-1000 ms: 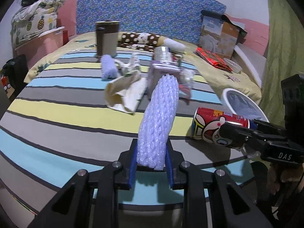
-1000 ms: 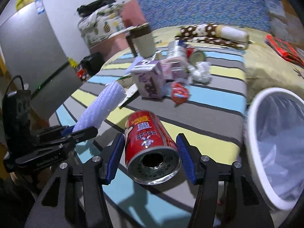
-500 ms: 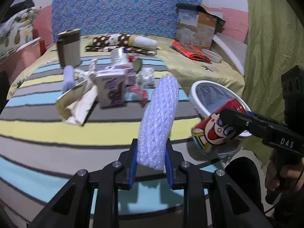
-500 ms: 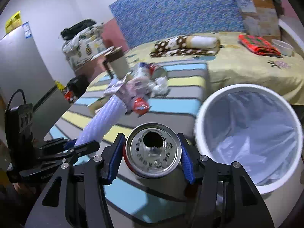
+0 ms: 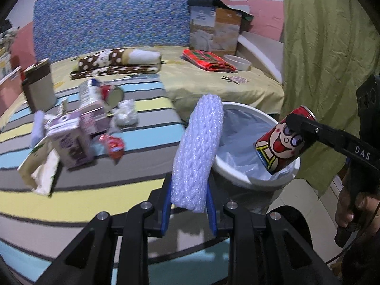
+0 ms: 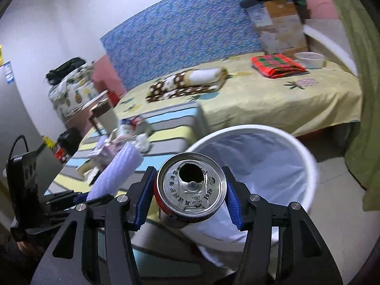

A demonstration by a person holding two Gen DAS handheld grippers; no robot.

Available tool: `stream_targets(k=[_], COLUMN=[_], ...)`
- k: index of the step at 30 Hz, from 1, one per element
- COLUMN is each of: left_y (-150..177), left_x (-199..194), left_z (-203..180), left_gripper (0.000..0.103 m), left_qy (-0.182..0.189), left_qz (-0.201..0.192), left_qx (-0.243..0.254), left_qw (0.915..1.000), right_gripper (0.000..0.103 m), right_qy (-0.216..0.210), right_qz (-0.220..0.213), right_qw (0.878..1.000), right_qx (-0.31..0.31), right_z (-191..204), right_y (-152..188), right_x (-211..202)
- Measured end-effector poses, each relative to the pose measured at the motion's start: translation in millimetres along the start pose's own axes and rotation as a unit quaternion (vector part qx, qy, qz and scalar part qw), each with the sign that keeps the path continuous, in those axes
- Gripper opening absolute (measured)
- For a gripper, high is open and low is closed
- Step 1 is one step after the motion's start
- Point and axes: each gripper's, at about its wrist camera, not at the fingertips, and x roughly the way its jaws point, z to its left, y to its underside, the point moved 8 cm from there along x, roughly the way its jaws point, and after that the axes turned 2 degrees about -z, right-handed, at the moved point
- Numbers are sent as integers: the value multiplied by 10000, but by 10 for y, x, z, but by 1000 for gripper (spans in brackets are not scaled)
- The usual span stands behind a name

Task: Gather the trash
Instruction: 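Carry the red can and foam sleeve over the bin and release both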

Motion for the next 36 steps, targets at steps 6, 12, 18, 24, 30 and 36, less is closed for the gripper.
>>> stream_targets(k=[6,12,18,24,30,36], left_y=[-104,-109,-121,-141,-150,-146], left_x=[204,380,496,551,556,520], left_z=[-226,-407,-493,-544,-571,-540], left_gripper=[27,27,27,41,51,52], left_qy=[202,340,404,484,585,606], left_qz=[106,258,359,366,333,304], left_qx=[152,264,297,295,266,197], left_qw=[9996,9987,9981,9977,9974,9975], right_gripper=[56,56,56,57,58,60], right_qy=[331,477,502,572,644,689], right_qz=[-25,110,287,419,443,352], right_qw=[9994,9986,9979,9969,9962,9964], right_qx=[117,208,302,346,382,344], right_z=[-235,-412,-529,-598,-660,-643], right_y=[9,95,176,229,258,209], right_x=[32,81,117,121,98,44])
